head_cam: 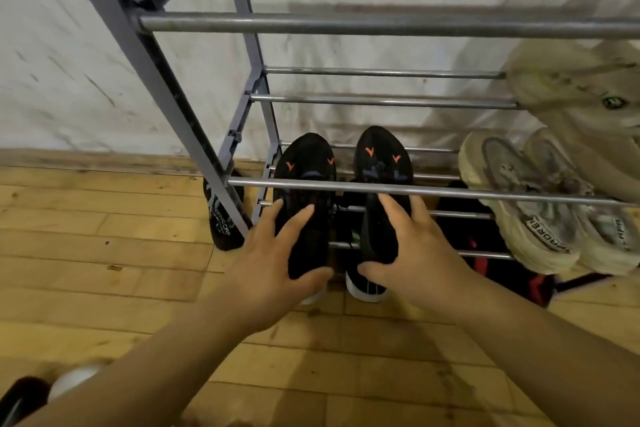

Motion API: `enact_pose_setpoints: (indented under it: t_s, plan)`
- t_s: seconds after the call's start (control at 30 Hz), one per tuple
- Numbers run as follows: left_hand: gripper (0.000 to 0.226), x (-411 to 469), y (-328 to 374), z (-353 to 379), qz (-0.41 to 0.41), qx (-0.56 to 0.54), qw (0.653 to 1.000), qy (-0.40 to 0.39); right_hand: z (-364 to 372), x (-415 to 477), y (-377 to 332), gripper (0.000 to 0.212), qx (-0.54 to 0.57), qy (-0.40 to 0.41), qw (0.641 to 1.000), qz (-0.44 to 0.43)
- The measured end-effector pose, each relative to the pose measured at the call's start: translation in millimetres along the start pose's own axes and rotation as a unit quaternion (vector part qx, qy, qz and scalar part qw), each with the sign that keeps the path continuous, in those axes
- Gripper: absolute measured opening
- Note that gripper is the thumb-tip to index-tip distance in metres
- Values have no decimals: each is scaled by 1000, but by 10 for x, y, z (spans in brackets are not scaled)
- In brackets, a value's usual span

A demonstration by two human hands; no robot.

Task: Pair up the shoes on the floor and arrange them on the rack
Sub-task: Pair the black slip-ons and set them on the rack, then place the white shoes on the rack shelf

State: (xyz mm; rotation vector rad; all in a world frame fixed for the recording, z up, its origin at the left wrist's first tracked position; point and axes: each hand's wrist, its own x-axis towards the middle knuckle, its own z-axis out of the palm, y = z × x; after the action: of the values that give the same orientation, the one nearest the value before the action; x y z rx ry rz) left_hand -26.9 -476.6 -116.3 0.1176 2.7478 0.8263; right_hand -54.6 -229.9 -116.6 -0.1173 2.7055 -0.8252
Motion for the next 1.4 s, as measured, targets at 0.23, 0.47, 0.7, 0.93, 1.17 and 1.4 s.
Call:
enact_pose_setpoints:
  t_s: [0.23,0.47,0.7,0.93,1.17,1.4]
  plan:
    - [78,-28,32,165,-7,-15,995,97,118,-27,-109,105,69,48,996,16]
    - [73,99,-22,230,0,-40,988,146,251,16,-237,102,68,0,997,-20]
    - [67,-857,-858,185,-74,-16,986,148,649,-548,-191,76,-40,98,986,-131]
    - [96,-1919,-1958,651,-387,-46,920,37,1197,-630,-605,66,-72,127,986,-83]
    - [105,-1966,-2098,983,-448,-40,893,4,1755,-807,-903,59,4,-21,996,-91]
    - [87,-2027,-2064,1112,-411,-122,902,57,2080,-830,-1097,61,73,-212,974,-37]
